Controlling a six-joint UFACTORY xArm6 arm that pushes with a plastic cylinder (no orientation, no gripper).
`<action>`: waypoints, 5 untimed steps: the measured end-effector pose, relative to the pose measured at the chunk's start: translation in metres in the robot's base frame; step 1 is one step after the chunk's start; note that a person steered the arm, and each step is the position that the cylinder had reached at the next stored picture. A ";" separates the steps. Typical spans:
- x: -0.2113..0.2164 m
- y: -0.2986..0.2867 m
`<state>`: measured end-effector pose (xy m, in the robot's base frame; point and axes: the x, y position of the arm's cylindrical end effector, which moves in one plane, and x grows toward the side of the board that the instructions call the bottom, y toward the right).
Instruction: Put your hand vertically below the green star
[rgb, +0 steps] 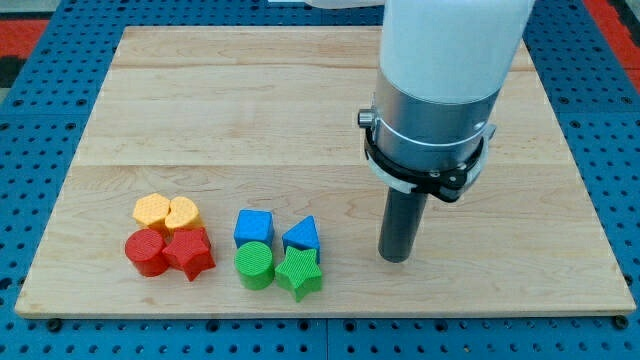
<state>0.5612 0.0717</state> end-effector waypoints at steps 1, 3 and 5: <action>0.036 0.000; 0.056 -0.017; 0.058 -0.052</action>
<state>0.6191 0.0199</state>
